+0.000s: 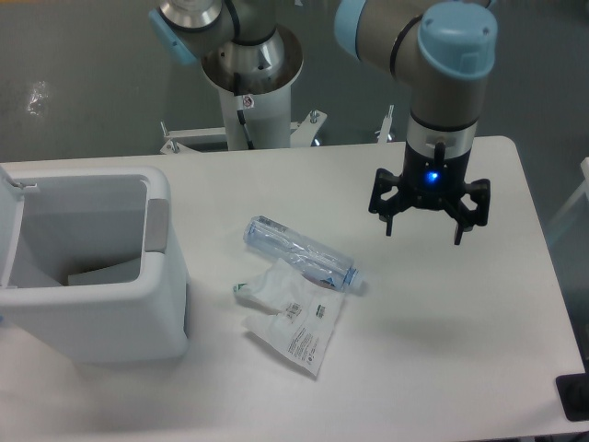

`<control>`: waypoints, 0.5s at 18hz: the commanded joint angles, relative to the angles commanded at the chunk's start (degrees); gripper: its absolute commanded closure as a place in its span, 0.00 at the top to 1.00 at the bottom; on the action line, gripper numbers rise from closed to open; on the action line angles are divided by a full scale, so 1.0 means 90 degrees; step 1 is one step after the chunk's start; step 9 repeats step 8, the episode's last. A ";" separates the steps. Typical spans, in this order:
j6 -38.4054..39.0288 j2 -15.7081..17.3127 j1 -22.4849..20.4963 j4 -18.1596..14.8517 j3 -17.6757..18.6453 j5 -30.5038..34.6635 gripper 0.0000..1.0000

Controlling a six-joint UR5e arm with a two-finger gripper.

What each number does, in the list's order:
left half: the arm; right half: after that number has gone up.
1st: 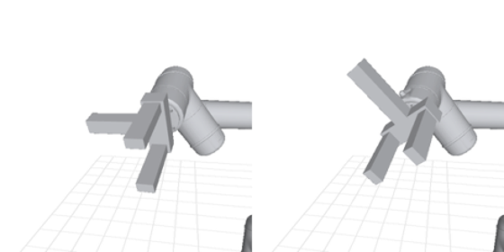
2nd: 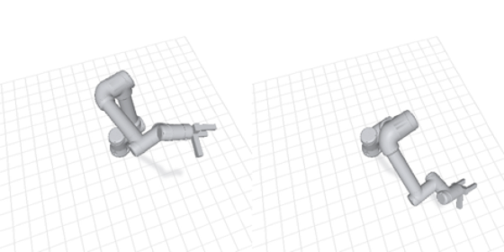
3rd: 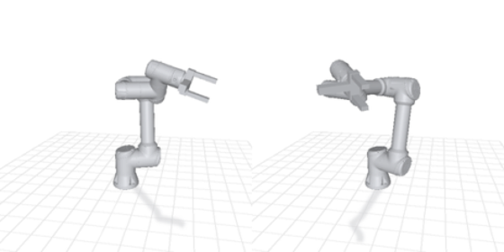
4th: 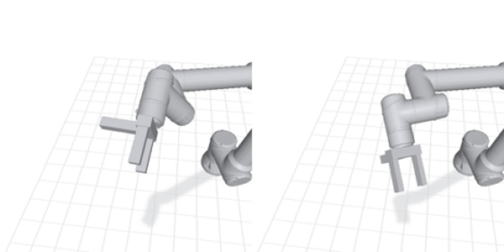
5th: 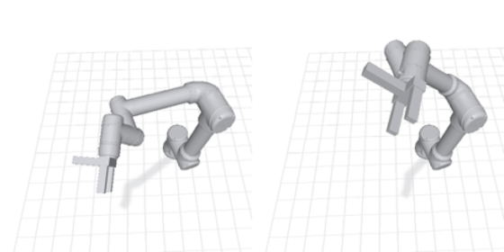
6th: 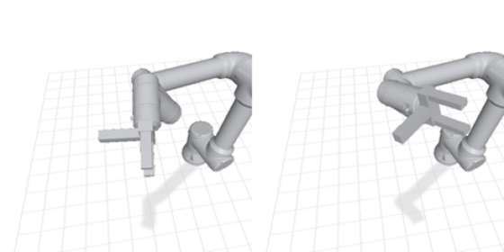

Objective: Open the trash can

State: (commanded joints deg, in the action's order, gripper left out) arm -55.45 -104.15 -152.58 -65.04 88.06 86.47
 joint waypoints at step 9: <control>-0.1309 -0.0234 0.0000 0.0000 0.0108 0.0577 1.00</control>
